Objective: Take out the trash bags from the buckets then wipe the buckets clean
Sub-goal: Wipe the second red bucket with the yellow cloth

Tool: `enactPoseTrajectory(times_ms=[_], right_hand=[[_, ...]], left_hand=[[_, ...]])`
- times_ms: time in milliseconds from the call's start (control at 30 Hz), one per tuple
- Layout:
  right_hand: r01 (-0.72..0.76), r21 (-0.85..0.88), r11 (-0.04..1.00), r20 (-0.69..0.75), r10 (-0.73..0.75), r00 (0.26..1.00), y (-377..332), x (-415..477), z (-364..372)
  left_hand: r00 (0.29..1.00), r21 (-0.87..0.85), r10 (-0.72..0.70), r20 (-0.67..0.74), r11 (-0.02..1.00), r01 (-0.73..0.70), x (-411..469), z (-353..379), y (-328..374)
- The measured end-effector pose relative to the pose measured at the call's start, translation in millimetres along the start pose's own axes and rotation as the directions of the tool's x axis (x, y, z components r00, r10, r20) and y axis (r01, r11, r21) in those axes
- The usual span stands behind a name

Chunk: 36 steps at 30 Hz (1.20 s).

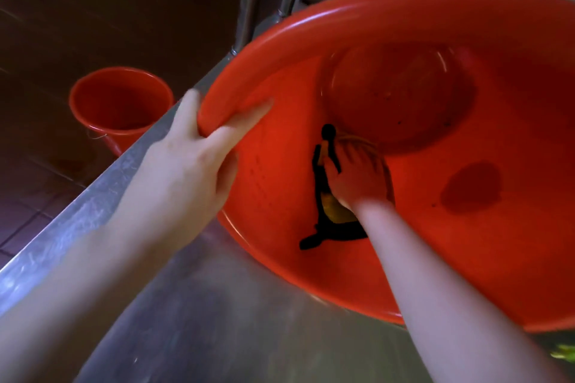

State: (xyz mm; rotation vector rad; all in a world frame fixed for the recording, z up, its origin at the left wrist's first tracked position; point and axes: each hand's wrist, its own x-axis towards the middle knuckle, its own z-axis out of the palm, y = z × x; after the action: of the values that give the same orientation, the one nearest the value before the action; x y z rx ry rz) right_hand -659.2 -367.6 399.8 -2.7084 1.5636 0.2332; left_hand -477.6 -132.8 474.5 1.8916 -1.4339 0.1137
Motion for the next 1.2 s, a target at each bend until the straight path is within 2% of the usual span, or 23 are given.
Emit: enactPoseTrajectory(times_ms=[133,233,333,400,533,600,667,733,833,967,1033,1100,1167,1200], right_hand=[[-0.043,-0.142,0.989,-0.016,0.041,0.999,22,4,-11],[0.005,-0.171,0.985,0.004,-0.004,1.0,21,8,-19],[0.05,-0.098,0.994,0.057,-0.045,0.997,-3,-8,-18],[0.141,-0.069,0.988,0.033,-0.139,0.99,-35,-41,-9],[0.285,0.204,0.937,-0.07,-0.276,0.959,-92,-132,1],[0.297,0.17,0.94,-0.04,-0.295,0.955,-91,-141,-1],[0.267,0.064,0.962,-0.029,-0.266,0.964,-80,-121,-3],[0.176,-0.068,0.982,-0.025,-0.178,0.984,-63,-83,-3],[-0.028,-0.046,0.999,0.0,0.028,1.0,-36,-20,-4],[-0.082,-0.004,0.997,0.025,0.082,0.996,-30,17,-6],[-0.048,-0.002,0.999,0.04,0.048,0.998,-39,0,-6],[0.087,-0.04,0.995,0.004,-0.087,0.996,-56,-43,-1],[0.241,0.061,0.969,-0.046,-0.238,0.97,-78,-101,1],[0.27,0.14,0.953,-0.054,-0.264,0.963,-87,-124,1]], left_hand=[[0.984,-0.162,-0.144,0.11,0.974,0.16,-22,24,-13],[0.953,-0.187,-0.28,0.113,0.936,0.297,-34,42,-10],[0.936,-0.171,-0.344,0.073,0.92,0.352,-39,51,-3],[0.925,-0.182,-0.375,0.067,0.907,0.381,-37,53,-2],[0.889,-0.227,-0.443,0.114,0.86,0.458,-47,55,-13],[0.871,-0.267,-0.469,0.146,0.829,0.492,-57,56,-16],[0.866,-0.294,-0.478,0.15,0.814,0.5,-63,57,-13],[0.865,-0.31,-0.482,0.141,0.808,0.501,-66,58,-7],[0.877,-0.32,-0.462,0.135,0.817,0.48,-69,58,0],[0.875,-0.333,-0.461,0.147,0.81,0.482,-70,60,-1],[0.859,-0.341,-0.485,0.168,0.788,0.512,-70,65,-3],[0.838,-0.355,-0.513,0.184,0.761,0.543,-72,69,-3],[0.83,-0.358,-0.529,0.175,0.751,0.554,-75,72,1],[0.831,-0.36,-0.531,0.165,0.752,0.552,-77,73,3]])
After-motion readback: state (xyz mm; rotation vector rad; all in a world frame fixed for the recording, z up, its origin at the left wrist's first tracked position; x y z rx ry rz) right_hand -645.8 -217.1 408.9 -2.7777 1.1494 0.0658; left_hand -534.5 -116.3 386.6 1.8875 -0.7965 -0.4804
